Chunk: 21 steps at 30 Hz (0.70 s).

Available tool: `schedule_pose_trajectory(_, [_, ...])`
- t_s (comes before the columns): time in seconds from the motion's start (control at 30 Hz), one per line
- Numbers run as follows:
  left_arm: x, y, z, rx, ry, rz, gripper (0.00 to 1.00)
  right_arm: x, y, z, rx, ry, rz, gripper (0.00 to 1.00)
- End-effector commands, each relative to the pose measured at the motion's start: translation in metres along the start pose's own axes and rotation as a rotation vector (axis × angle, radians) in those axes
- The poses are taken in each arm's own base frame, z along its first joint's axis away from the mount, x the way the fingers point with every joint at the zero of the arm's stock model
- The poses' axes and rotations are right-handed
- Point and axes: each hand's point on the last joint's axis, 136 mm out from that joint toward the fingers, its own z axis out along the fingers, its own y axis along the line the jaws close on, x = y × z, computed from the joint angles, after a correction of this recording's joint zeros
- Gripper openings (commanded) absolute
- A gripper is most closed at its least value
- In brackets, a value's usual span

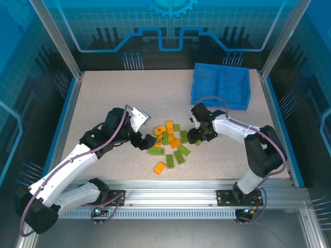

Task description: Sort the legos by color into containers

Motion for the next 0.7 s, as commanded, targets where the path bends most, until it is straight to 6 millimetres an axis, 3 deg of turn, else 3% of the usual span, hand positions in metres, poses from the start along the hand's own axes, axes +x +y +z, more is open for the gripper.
schedule_pose_trajectory(0.0, [0.000,-0.010,-0.005,0.048,0.001,0.042,0.99,-0.003,0.009,0.006,-0.026,0.022,-0.053,0.58])
schedule_pose_trajectory(0.17, [0.002,-0.009,-0.005,0.039,-0.010,0.029,0.99,0.004,0.010,0.016,-0.029,0.045,-0.034,0.43])
schedule_pose_trajectory(0.33, [-0.002,-0.008,-0.004,0.031,-0.039,0.017,0.99,-0.005,0.011,0.003,-0.032,-0.001,-0.016,0.28])
schedule_pose_trajectory(0.4, [-0.003,-0.008,-0.005,0.031,-0.045,0.005,0.99,-0.014,0.009,-0.015,-0.026,-0.067,0.007,0.25])
schedule_pose_trajectory(0.5, [-0.007,-0.011,-0.007,0.044,-0.066,-0.021,0.99,-0.036,0.001,-0.059,-0.033,-0.224,0.079,0.22])
schedule_pose_trajectory(0.67, [-0.027,-0.027,-0.020,0.125,-0.169,-0.060,0.99,-0.077,-0.052,-0.141,0.026,-0.471,0.275,0.20])
